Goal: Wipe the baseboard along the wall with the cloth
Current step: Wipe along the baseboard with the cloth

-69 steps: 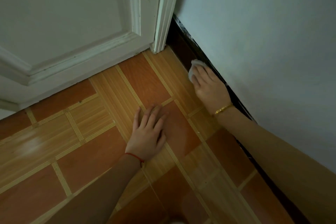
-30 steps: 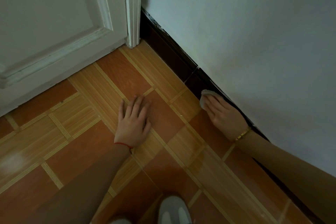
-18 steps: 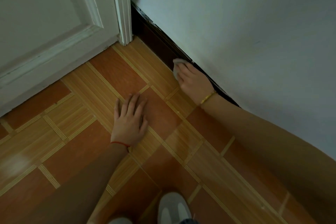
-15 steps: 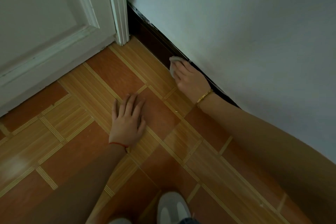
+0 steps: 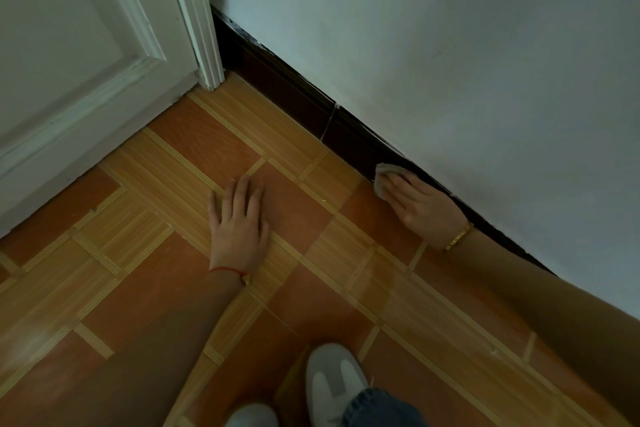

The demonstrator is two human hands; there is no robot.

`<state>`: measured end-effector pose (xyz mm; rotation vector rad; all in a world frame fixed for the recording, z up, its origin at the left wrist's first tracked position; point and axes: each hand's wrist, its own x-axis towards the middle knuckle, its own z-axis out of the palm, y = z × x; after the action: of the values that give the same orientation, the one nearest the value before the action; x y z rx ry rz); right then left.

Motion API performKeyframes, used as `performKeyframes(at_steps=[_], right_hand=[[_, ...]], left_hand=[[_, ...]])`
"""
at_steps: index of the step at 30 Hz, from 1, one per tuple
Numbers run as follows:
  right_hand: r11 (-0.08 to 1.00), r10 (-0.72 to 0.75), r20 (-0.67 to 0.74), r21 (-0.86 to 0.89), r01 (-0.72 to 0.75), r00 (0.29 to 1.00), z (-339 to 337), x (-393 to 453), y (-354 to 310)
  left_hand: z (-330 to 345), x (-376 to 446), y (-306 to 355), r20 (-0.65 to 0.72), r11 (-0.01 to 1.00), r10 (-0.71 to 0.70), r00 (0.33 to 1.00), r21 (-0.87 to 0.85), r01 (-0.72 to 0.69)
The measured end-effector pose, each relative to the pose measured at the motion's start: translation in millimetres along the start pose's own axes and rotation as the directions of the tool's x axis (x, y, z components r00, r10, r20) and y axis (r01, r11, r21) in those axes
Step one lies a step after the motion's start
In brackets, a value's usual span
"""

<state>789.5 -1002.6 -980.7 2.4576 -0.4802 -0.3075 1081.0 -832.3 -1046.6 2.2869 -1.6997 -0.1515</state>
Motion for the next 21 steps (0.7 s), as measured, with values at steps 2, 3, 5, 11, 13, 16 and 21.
performKeyframes(at_steps=[2, 3, 5, 11, 13, 16, 21], right_hand=[[0.999, 0.029, -0.064, 0.047, -0.026, 0.998, 6.2, 1.2, -1.2], [1.000, 0.022, -0.096, 0.021, -0.020, 0.995, 11.0, 4.8, -0.9], [0.999, 0.035, -0.194, 0.014, -0.033, 0.980, 5.7, 22.7, 0.8], [0.920, 0.190, -0.105, 0.365, -0.140, 0.976, -25.9, 111.9, 1.2], [0.920, 0.155, -0.103, 0.378, -0.106, 0.982, -33.3, 142.1, 1.5], [0.974, 0.082, -0.128, 0.223, -0.051, 0.988, -40.7, 154.9, -4.4], [0.926, 0.131, 0.074, 0.347, -0.148, 0.989, -42.8, 107.0, -3.5]], left_hand=[[0.8, -4.3, 7.1, 0.000, 1.000, 0.010, 1.000, -0.014, -0.010], [1.9, -6.4, 10.5, -0.001, 1.000, 0.025, 1.000, -0.019, -0.025], [5.4, -9.5, 16.1, -0.001, 0.999, 0.051, 0.999, -0.009, -0.051], [9.0, -10.2, 18.3, -0.004, 0.997, 0.063, 0.998, 0.038, -0.063], [8.0, -10.1, 18.2, -0.008, 0.998, 0.062, 0.998, 0.033, -0.062], [7.9, -9.4, 18.1, -0.008, 0.997, 0.065, 0.998, 0.038, -0.065], [7.1, -9.6, 17.9, 0.003, 0.998, 0.063, 0.998, 0.031, -0.063]])
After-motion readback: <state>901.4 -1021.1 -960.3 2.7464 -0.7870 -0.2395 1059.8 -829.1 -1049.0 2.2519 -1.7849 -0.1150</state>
